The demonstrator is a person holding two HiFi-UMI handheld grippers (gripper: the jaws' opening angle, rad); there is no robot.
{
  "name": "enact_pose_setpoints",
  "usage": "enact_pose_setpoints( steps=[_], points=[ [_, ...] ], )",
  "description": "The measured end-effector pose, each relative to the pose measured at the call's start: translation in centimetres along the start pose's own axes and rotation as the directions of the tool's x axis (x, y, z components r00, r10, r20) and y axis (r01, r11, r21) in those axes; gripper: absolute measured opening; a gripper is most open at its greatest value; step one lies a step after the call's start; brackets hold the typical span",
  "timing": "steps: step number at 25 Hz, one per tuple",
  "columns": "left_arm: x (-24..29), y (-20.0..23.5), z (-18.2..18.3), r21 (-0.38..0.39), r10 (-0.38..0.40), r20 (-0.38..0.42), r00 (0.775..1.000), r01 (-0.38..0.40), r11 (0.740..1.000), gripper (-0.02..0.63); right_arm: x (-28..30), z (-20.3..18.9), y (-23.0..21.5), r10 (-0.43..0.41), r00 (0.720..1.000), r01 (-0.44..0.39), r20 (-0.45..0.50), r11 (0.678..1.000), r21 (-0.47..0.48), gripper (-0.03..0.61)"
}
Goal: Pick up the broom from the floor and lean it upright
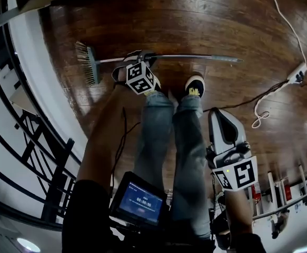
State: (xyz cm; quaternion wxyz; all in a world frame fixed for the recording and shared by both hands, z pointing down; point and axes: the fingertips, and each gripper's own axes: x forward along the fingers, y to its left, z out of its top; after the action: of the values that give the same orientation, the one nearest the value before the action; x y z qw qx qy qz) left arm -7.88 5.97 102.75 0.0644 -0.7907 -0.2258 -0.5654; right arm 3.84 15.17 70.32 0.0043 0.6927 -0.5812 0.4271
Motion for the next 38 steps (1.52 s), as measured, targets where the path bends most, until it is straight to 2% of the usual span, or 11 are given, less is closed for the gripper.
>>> enact_pose_setpoints(
  steps=[3, 6, 12, 14, 16, 19, 23, 25, 29, 33, 38],
  points=[
    [-6.8, 1.7, 3.3, -0.079, 0.053, 0.133, 0.99, -0.043, 0.996, 0.098, -0.9, 4.1, 3.2, 0.024, 0.999, -0.023, 0.045, 0.999, -0.029, 0.003],
    [-13.3, 4.8, 5.1, -0.203, 0.168, 0.222, 0.961, -0.123, 0.972, 0.097, -1.4, 8.5, 6.7, 0.06, 0.995, -0.054, 0.083, 0.996, -0.073, 0.003],
    [-23.1, 9.6, 5.3, -0.447, 0.392, 0.281, 0.876, -0.242, 0.861, 0.092, -1.0, 15.8, 11.6, 0.145, 0.981, -0.121, 0.127, 0.976, -0.179, 0.007],
    [-25.4, 10.6, 5.8, -0.514, 0.443, 0.324, 0.836, -0.237, 0.824, 0.092, 0.6, 17.9, 12.5, 0.181, 0.977, -0.159, 0.117, 0.971, -0.176, 0.191],
    [-27.5, 11.6, 6.9, -0.559, 0.491, 0.372, 0.788, -0.232, 0.796, 0.092, 2.6, 20.1, 13.7, 0.21, 0.971, -0.186, 0.113, 0.963, -0.193, 0.218],
    [-30.1, 11.8, 8.1, -0.574, 0.531, 0.428, 0.731, -0.234, 0.785, 0.092, 5.9, 22.9, 16.5, 0.241, 0.964, -0.203, 0.115, 0.94, -0.273, 0.195],
    [-32.4, 11.2, 9.3, -0.583, 0.561, 0.467, 0.683, -0.239, 0.777, 0.092, 9.4, 25.6, 20.2, 0.261, 0.957, -0.194, 0.126, 0.9, -0.39, 0.186],
    [-33.1, 11.6, 9.6, -0.612, 0.587, 0.465, 0.663, -0.239, 0.754, 0.092, 10.5, 26.9, 20.9, 0.233, 0.959, -0.141, 0.16, 0.884, -0.445, 0.093],
    [-33.6, 13.8, 9.3, -0.68, 0.635, 0.454, 0.625, -0.218, 0.7, 0.092, 12.7, 28.1, 22.6, 0.247, 0.953, -0.121, 0.179, 0.845, -0.521, 0.083],
    [-33.4, 15.5, 10.2, -0.712, 0.659, 0.447, 0.605, -0.206, 0.672, 0.092, 13.9, 29.0, 22.4, 0.25, 0.949, -0.112, 0.191, 0.836, -0.536, 0.081],
    [-33.0, 16.7, 10.1, -0.708, 0.667, 0.44, 0.6, -0.225, 0.669, 0.092, 14.8, 29.1, 22.4, 0.262, 0.944, -0.106, 0.199, 0.814, -0.571, 0.084]
  ],
)
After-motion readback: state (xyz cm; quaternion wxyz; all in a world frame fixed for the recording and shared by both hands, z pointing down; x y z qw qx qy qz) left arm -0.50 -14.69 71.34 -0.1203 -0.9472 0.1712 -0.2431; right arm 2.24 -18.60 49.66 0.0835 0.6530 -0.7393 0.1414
